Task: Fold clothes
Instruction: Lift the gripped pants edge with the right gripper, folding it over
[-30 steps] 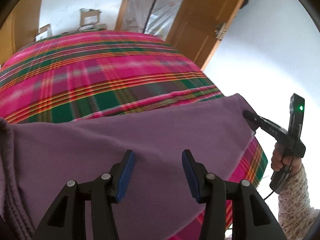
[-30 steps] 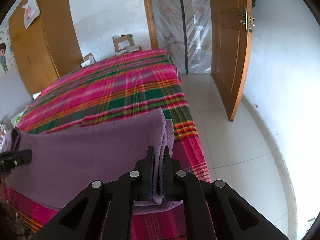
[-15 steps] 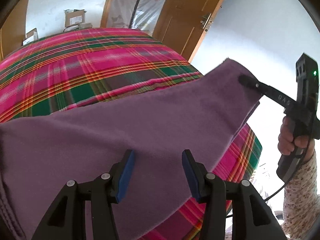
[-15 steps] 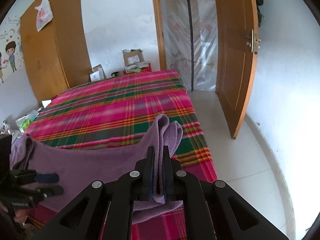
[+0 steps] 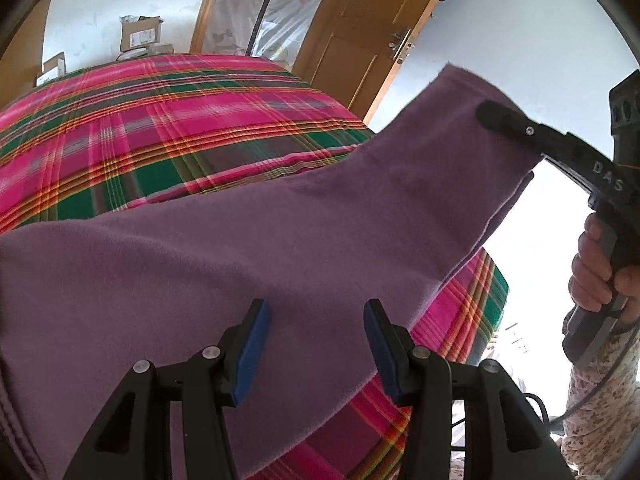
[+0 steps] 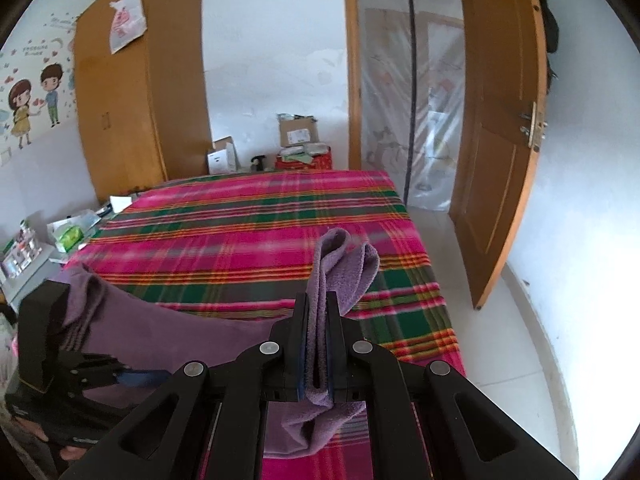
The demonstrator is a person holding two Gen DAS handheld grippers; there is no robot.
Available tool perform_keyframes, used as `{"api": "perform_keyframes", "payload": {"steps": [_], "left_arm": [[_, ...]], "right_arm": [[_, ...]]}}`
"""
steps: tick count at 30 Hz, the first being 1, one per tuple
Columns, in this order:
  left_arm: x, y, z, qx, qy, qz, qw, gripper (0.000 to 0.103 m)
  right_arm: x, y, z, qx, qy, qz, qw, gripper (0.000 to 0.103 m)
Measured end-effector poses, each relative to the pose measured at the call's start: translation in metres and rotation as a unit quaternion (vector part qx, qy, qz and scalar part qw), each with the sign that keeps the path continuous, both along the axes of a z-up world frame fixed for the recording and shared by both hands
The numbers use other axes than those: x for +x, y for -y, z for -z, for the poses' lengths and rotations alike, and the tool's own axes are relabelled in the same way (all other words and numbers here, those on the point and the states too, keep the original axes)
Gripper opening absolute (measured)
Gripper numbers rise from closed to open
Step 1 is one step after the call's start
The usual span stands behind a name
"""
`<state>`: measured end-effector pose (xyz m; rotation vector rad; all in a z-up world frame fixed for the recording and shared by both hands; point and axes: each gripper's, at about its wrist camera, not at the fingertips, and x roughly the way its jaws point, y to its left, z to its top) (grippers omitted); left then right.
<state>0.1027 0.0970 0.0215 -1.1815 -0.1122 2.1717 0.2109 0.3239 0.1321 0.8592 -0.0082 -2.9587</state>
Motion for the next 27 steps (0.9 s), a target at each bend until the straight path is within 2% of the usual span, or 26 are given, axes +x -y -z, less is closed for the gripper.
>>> {"api": "perform_keyframes", "payload": {"steps": [15,19,27], "left_arm": [[0.008,0.022,0.001,0.032,0.013,0.012,0.9993,0.049],[0.011,0.037,-0.004,0.049,0.017,-0.001,0.9987,0.049],[0.024,0.088,-0.035,0.098,-0.02,-0.055,0.9934,0.049]], "right_arm": [[0.01,0.074,-0.026,0.037,-0.019,-0.067,0.997,0.007],[0.008,0.093,-0.027,0.038,-0.014,-0.085,0.996,0.007],[-0.002,0.138,-0.016,0.038,0.004,-0.134,0.99,0.007]]}}
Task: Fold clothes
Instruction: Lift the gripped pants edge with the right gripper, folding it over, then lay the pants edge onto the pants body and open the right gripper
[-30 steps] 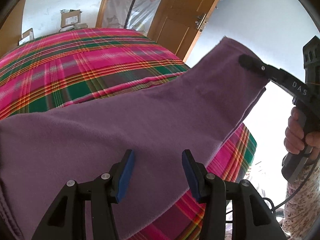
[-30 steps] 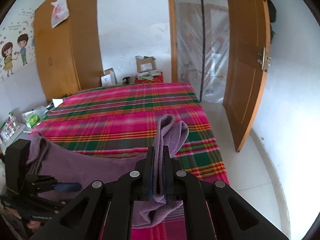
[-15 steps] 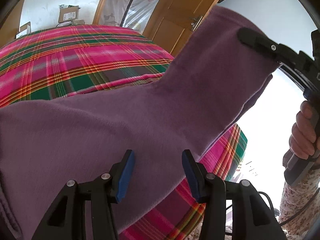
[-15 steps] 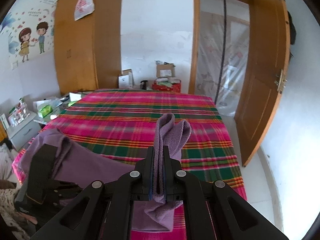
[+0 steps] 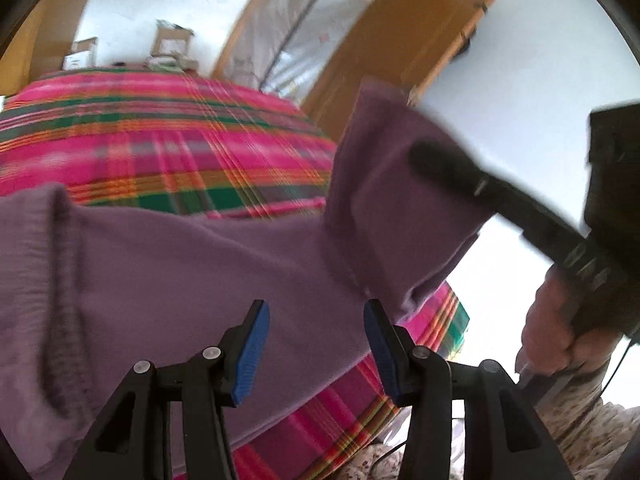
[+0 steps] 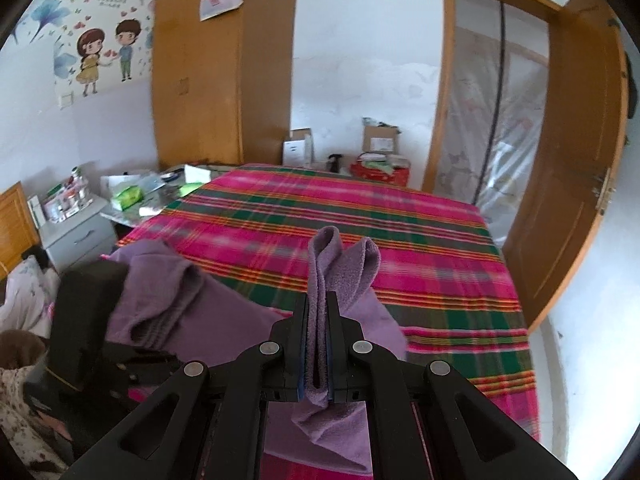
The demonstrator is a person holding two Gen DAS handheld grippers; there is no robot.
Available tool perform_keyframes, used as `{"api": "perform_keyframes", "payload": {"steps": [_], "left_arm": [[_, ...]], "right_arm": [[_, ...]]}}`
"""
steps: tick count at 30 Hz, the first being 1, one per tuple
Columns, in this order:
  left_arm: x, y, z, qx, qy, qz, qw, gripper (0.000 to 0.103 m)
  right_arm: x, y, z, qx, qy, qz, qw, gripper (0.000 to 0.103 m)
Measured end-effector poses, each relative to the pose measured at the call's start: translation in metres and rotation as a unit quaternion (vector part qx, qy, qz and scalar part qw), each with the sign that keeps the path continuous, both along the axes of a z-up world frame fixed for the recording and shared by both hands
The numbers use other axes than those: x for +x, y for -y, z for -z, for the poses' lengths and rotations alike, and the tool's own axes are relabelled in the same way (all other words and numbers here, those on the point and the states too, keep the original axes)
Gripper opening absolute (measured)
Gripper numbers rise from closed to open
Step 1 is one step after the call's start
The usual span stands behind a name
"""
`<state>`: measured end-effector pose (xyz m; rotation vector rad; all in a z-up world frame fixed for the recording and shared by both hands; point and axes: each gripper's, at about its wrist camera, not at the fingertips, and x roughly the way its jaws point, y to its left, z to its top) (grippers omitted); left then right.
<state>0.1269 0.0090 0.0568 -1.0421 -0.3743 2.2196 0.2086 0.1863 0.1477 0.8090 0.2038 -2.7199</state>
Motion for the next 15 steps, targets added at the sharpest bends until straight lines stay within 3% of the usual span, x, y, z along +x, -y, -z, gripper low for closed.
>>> {"api": "perform_keyframes", "payload": {"steps": [9,15], "left_arm": [[0.002,0.042,-0.011,0.015,-0.01,-0.054,0.9984,0.049],[0.0,0.059,-0.009,0.001,-0.009,-0.091,0.9958,0.049]], "right_arm": [[-0.017,0.034,0.026,-0.014,0.038,-0.036,0.999,0.007],[-0.027,0.054,0.049,-0.021,0.067,-0.058,0.996,0.007]]}}
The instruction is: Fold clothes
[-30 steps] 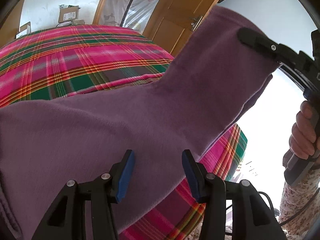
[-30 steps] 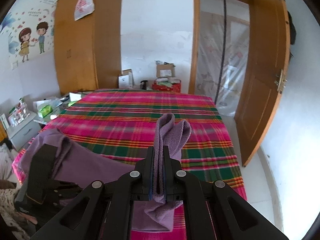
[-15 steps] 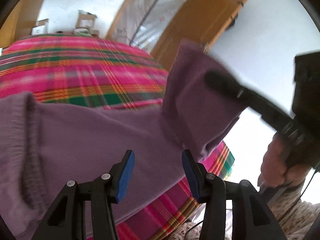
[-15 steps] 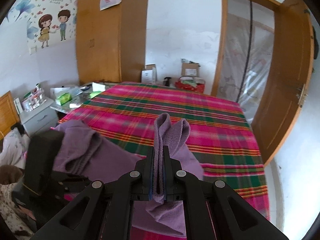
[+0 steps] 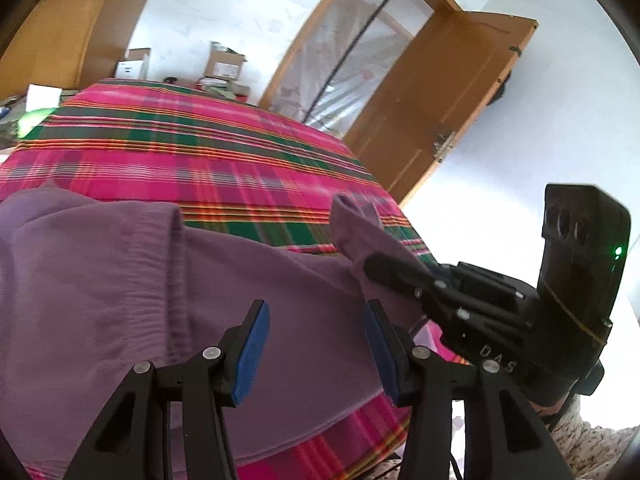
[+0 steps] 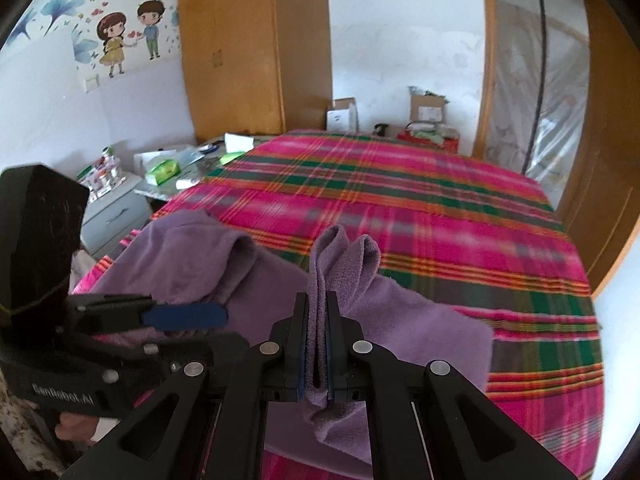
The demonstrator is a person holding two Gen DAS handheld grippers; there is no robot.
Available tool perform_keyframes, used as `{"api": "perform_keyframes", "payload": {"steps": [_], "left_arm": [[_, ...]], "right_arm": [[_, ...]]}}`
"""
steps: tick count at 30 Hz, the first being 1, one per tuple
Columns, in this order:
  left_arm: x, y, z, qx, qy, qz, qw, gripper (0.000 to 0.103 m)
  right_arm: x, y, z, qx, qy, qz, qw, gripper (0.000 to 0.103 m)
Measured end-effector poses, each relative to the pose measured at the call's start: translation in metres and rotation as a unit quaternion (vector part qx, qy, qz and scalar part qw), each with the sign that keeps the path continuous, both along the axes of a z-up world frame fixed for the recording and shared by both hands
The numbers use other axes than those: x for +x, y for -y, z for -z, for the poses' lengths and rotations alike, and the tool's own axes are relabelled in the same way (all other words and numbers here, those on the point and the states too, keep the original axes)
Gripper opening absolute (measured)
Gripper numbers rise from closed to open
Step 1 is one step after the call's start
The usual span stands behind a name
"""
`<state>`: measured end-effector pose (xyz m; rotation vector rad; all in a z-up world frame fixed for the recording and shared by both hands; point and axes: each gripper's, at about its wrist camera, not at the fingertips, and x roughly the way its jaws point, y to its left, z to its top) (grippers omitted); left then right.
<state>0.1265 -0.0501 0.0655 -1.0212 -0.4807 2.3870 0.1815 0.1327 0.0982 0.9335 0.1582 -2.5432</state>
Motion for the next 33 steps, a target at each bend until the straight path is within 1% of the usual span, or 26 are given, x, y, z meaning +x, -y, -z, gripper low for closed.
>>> {"api": "perform_keyframes", "payload": {"steps": [10,18,19,20,21,23,24,28,31,33], "left_arm": [[-0.005,0.005,0.01,-0.014,0.02,-0.018,0.9995,0.049],[-0.013,0.008,0.011,-0.024,0.028,-0.036,0.9987,0.049],[-0.014,0.007,0.011,-0.027,0.028,-0.035,0.9986,0.049],[-0.014,0.006,0.011,-0.029,0.028,-0.035,0.9986,0.049],[-0.016,0.004,0.011,-0.029,0.028,-0.035,0.9986,0.049],[-0.02,0.002,0.012,-0.03,0.033,-0.032,0.9985,0.049],[-0.023,0.001,0.013,-0.029,0.037,-0.031,0.9984,0.049],[-0.029,-0.003,0.02,-0.026,0.063,-0.027,0.9973,0.049],[-0.032,-0.007,0.021,-0.04,0.068,-0.036,0.9962,0.049],[-0.033,-0.008,0.02,-0.043,0.07,-0.037,0.996,0.049]], "right_arm": [[-0.018,0.011,0.039,-0.009,0.053,-0.015,0.998,0.007],[-0.026,0.006,0.052,-0.063,0.083,-0.035,0.994,0.012],[-0.024,0.002,0.05,-0.073,0.08,-0.038,0.993,0.015],[-0.022,-0.002,0.048,-0.084,0.076,-0.041,0.993,0.022],[-0.02,-0.006,0.046,-0.094,0.073,-0.044,0.992,0.027],[-0.015,-0.017,0.04,-0.118,0.066,-0.049,0.99,0.032],[-0.013,-0.023,0.037,-0.128,0.061,-0.05,0.989,0.032],[-0.007,-0.055,0.028,-0.138,0.038,-0.017,0.99,0.032],[-0.008,-0.082,0.027,-0.127,0.031,0.034,0.991,0.032],[-0.01,-0.098,0.032,-0.114,0.03,0.074,0.99,0.032]]}}
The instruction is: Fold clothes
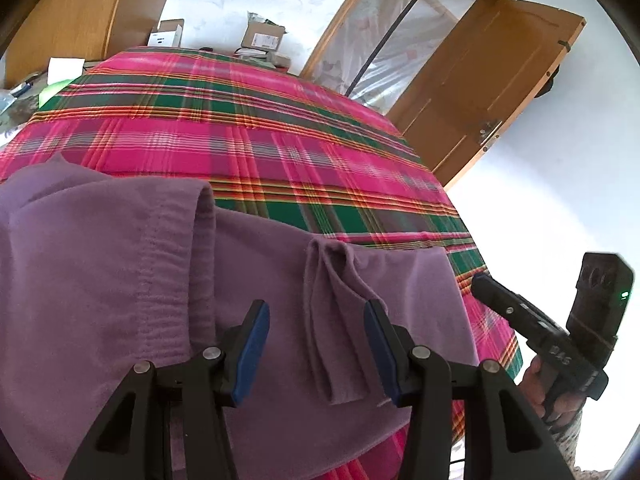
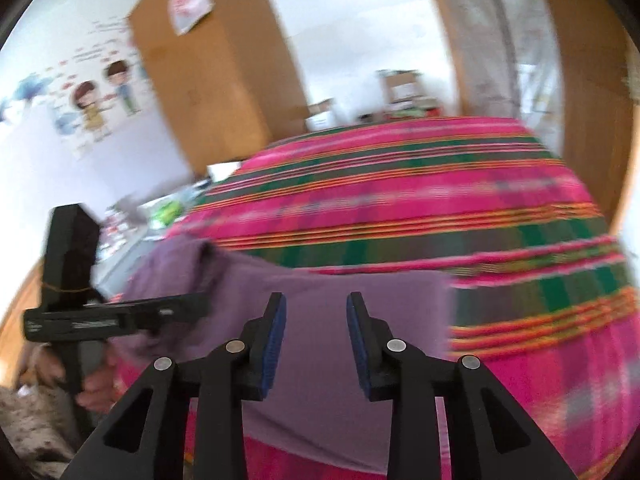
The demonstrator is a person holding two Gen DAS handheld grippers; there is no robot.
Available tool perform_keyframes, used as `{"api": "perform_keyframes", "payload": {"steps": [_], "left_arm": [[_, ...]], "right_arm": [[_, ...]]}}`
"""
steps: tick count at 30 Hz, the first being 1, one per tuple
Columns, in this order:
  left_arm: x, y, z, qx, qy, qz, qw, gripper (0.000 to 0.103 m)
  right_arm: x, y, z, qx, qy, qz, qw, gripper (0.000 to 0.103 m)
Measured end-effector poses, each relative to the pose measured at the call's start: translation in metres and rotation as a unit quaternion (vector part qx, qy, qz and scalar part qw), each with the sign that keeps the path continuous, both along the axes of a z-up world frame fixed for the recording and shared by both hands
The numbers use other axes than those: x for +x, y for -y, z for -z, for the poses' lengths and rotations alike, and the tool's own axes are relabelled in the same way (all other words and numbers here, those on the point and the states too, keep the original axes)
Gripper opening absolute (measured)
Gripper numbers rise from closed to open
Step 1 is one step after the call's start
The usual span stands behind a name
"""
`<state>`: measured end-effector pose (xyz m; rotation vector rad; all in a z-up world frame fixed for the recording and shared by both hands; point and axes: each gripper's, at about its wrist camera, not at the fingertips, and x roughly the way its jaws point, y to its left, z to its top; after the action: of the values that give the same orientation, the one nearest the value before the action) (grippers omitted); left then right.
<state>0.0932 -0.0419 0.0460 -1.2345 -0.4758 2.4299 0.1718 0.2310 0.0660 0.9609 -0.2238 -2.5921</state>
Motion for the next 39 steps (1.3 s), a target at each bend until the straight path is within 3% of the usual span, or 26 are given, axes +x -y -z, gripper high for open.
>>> {"api": "perform_keyframes", "payload": {"steps": [4,9,12,15,22,27,33,39], "left_arm": [[0.001,-0.001,-0.007,0.005,-0.009,0.0,0.9999,0.049],[-0.008,-0.009,-0.01,-0.003,-0.002,0.003,1.0,0.05],[-0.013,-0.015,-0.006,-0.007,0.015,0.008,0.9998,0.05],[-0.019,-0.023,0.0,-0.039,0.034,0.004,0.9987,0.049],[-0.02,-0.022,0.003,-0.064,0.04,-0.014,0.997,0.049],[-0.024,-0.017,0.005,-0.061,0.047,-0.02,0.9969,0.049],[-0.028,-0.002,-0.006,-0.046,0.04,-0.04,0.9973,0.049],[-0.021,-0.006,-0.034,-0.017,-0.015,-0.025,0.9994,0.049]], "right_arm": [[-0.005,-0.016,0.017,0.036,0.021,0.051,0.998,0.033],[-0.017,-0.02,0.037,0.06,0.051,0.073,0.994,0.033],[-0.02,-0.023,0.033,0.06,0.036,0.072,0.995,0.033],[-0.025,-0.019,0.022,0.059,0.014,0.057,0.997,0.033],[-0.053,-0.014,0.034,0.091,0.038,0.061,0.993,0.033],[-0.058,-0.023,0.044,0.077,0.062,0.078,0.992,0.035],[-0.053,-0.027,0.036,0.065,0.048,0.104,0.991,0.036],[-0.034,-0.015,0.023,0.061,0.014,0.091,0.994,0.036]]}}
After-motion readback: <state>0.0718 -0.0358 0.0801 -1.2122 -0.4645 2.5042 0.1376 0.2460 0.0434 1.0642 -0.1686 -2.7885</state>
